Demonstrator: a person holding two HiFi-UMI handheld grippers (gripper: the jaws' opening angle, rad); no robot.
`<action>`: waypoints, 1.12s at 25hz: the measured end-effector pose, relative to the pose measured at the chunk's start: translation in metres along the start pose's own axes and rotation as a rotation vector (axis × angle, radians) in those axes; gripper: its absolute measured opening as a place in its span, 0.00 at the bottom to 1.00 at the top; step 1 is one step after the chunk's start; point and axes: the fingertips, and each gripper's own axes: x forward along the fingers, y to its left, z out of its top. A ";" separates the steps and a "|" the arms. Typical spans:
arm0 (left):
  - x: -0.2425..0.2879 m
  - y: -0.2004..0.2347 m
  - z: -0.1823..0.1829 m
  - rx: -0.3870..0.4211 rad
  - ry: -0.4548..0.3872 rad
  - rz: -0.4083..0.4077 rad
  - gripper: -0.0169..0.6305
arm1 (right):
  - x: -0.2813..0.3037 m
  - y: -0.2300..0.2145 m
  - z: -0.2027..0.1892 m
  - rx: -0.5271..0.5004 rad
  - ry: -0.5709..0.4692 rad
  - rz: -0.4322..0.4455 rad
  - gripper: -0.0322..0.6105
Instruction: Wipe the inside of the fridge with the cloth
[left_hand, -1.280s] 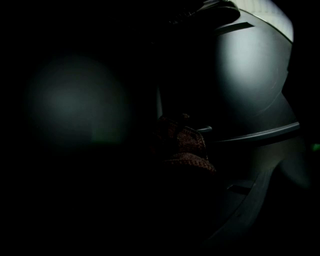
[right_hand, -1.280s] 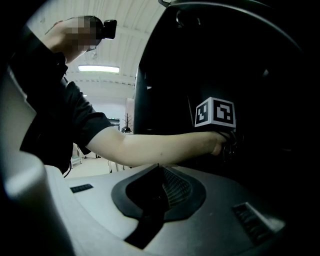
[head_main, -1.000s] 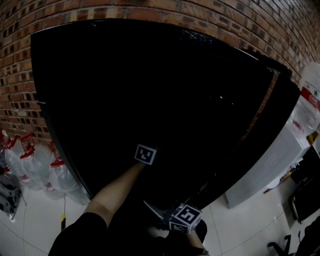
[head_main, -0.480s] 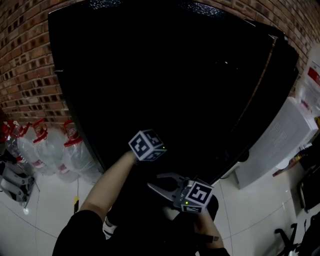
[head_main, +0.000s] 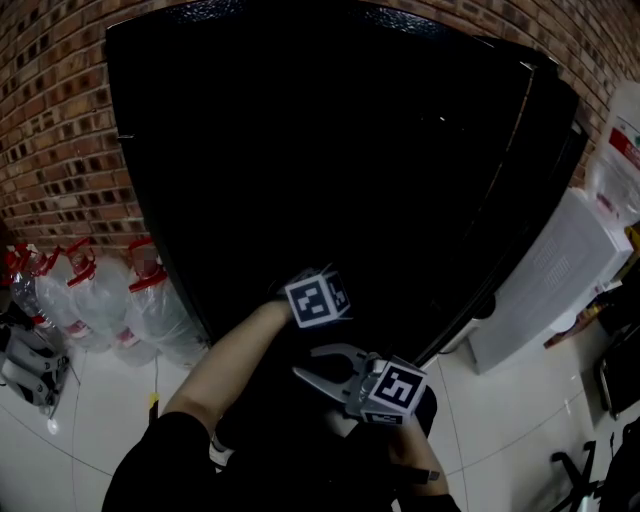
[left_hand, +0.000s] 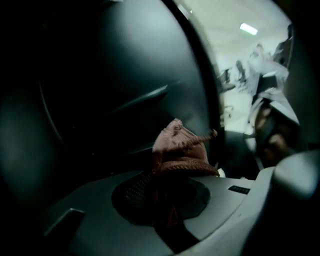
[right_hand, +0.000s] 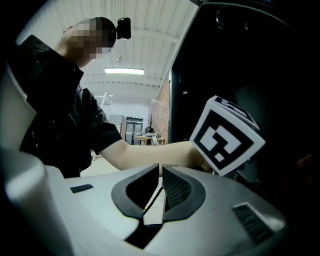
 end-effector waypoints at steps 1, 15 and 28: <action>0.005 0.006 -0.001 0.019 0.030 0.029 0.12 | -0.002 -0.001 0.000 0.000 -0.001 -0.004 0.09; 0.030 0.061 -0.034 -0.113 0.012 0.148 0.12 | 0.010 -0.026 -0.011 0.039 -0.005 -0.024 0.09; 0.043 0.124 -0.053 -0.170 0.052 0.275 0.12 | 0.036 -0.044 -0.021 0.014 0.028 0.015 0.09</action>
